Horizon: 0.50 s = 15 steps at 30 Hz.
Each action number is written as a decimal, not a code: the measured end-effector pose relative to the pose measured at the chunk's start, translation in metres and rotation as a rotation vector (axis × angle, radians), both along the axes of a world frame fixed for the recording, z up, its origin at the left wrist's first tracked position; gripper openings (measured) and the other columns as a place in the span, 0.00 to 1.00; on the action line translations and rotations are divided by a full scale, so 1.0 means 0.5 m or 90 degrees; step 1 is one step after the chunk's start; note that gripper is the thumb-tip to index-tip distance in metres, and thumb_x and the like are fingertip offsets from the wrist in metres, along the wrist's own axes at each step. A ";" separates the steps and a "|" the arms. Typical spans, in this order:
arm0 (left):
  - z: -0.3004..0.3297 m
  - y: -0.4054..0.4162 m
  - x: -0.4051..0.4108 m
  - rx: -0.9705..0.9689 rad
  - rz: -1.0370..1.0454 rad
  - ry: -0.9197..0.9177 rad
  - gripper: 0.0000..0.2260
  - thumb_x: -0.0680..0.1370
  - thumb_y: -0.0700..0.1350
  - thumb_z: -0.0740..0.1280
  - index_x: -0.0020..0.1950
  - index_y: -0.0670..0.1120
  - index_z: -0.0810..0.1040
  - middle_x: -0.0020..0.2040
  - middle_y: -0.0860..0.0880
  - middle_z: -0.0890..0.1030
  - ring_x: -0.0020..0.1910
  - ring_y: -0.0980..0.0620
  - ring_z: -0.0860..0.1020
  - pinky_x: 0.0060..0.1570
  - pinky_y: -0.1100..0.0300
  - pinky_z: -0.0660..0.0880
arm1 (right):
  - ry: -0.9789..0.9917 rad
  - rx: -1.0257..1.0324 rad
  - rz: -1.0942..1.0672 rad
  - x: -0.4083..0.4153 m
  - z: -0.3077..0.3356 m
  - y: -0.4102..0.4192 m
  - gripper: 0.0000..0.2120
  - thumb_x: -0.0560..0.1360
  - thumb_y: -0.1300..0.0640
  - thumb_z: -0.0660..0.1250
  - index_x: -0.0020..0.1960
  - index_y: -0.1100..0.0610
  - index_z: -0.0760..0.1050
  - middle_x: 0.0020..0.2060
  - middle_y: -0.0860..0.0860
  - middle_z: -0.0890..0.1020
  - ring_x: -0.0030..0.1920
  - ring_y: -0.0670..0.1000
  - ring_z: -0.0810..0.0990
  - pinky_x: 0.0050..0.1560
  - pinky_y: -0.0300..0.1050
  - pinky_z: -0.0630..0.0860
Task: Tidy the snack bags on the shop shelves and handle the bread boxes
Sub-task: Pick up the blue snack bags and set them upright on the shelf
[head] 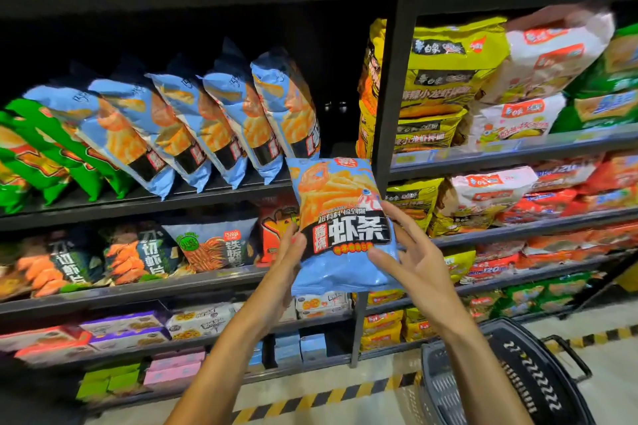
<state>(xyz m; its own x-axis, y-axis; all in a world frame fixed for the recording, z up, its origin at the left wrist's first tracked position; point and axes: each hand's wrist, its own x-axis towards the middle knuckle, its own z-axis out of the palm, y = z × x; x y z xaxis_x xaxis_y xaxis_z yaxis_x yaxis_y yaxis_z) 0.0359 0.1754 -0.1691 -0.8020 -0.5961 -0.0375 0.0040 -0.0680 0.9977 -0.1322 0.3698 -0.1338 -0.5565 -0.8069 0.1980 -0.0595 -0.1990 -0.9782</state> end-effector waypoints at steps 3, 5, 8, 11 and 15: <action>0.089 0.064 -0.040 0.067 -0.023 0.012 0.21 0.77 0.54 0.64 0.70 0.56 0.72 0.60 0.57 0.85 0.53 0.61 0.84 0.52 0.64 0.80 | 0.060 -0.031 0.009 -0.007 0.009 -0.005 0.33 0.77 0.65 0.71 0.78 0.47 0.67 0.75 0.42 0.73 0.75 0.47 0.72 0.66 0.45 0.78; 0.105 0.076 -0.050 0.069 -0.019 0.010 0.22 0.78 0.52 0.69 0.72 0.56 0.72 0.64 0.55 0.84 0.61 0.56 0.83 0.59 0.57 0.80 | 0.096 -0.030 0.011 -0.018 0.019 -0.012 0.33 0.78 0.63 0.72 0.78 0.45 0.67 0.75 0.39 0.71 0.76 0.43 0.69 0.68 0.41 0.75; 0.118 0.045 -0.067 -0.015 0.018 0.069 0.27 0.78 0.50 0.74 0.75 0.53 0.69 0.66 0.53 0.82 0.66 0.53 0.80 0.67 0.52 0.76 | 0.150 0.005 0.008 -0.036 0.043 -0.030 0.33 0.78 0.56 0.72 0.78 0.39 0.65 0.76 0.36 0.69 0.77 0.42 0.68 0.73 0.49 0.73; 0.134 0.020 -0.092 -0.096 0.065 0.087 0.30 0.77 0.47 0.72 0.78 0.53 0.66 0.68 0.57 0.80 0.69 0.58 0.77 0.71 0.53 0.74 | 0.282 0.012 -0.103 -0.038 0.070 -0.054 0.31 0.78 0.52 0.72 0.78 0.40 0.66 0.78 0.37 0.66 0.78 0.42 0.65 0.75 0.53 0.69; 0.151 -0.017 -0.123 -0.170 0.130 0.143 0.34 0.76 0.45 0.73 0.79 0.55 0.62 0.73 0.60 0.74 0.70 0.66 0.72 0.70 0.65 0.71 | 0.395 -0.034 -0.266 -0.002 0.113 -0.097 0.25 0.80 0.52 0.70 0.75 0.47 0.71 0.74 0.39 0.72 0.76 0.42 0.68 0.75 0.46 0.68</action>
<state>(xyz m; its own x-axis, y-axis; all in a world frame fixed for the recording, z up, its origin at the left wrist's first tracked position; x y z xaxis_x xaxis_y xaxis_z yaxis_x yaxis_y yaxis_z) -0.0258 0.1671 -0.0937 -0.6368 -0.7089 0.3032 0.2102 0.2188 0.9529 -0.1330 0.3212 -0.0772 -0.5879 -0.5332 0.6083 -0.6782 -0.0850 -0.7299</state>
